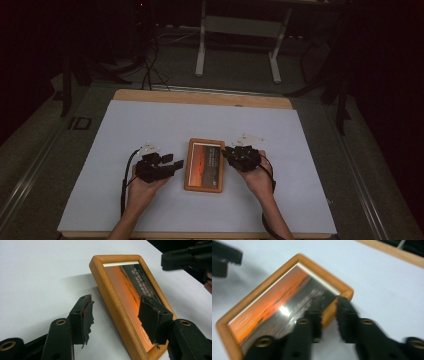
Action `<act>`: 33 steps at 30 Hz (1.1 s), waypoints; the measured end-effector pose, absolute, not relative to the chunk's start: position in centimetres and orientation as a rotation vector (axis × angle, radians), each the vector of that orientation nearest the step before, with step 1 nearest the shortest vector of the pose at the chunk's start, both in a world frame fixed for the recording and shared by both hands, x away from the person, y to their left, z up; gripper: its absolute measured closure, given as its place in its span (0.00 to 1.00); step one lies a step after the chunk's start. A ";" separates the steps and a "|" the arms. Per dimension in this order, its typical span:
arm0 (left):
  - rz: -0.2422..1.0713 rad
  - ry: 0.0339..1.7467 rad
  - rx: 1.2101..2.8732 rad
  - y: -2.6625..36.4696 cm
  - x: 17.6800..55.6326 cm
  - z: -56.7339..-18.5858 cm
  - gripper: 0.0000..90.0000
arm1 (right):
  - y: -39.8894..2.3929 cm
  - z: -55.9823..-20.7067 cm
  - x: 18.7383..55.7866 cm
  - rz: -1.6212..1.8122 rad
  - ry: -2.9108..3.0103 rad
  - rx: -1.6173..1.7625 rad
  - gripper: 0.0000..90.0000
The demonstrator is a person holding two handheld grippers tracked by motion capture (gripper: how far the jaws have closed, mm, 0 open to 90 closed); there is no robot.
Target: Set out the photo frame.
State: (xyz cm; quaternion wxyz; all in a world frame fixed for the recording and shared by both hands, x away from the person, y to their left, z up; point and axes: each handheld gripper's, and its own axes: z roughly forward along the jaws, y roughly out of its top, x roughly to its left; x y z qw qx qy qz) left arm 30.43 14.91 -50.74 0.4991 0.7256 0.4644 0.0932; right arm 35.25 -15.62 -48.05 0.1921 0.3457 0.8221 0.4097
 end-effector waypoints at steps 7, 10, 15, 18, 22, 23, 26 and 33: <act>0.205 1.126 1.761 14.9 30.5 -50.8 0.50 | -14.8 -48.4 36.8 1.156 2.295 0.986 1.00; 0.199 1.126 1.754 15.0 30.5 -50.7 0.50 | -14.1 -48.5 37.2 1.143 2.305 0.963 1.00; 0.194 1.125 1.761 15.0 30.5 -50.6 0.50 | -13.0 -48.9 38.1 1.109 2.323 0.956 1.00; 0.191 1.124 1.770 15.0 30.5 -50.6 0.51 | -12.7 -49.1 38.3 1.091 2.320 0.962 1.00; 0.187 1.114 1.784 15.0 30.4 -50.4 0.53 | -12.9 -49.3 38.5 1.084 2.316 0.985 1.00; 0.189 1.113 1.785 14.9 30.4 -50.3 0.53 | -12.9 -49.3 38.5 1.085 2.312 0.990 1.00; 0.188 1.107 1.789 14.9 30.3 -50.2 0.54 | -13.1 -49.4 38.6 1.092 2.308 0.996 1.00; 0.192 1.103 1.801 14.8 30.3 -50.1 0.54 | -13.5 -49.6 38.7 1.096 2.310 1.016 1.00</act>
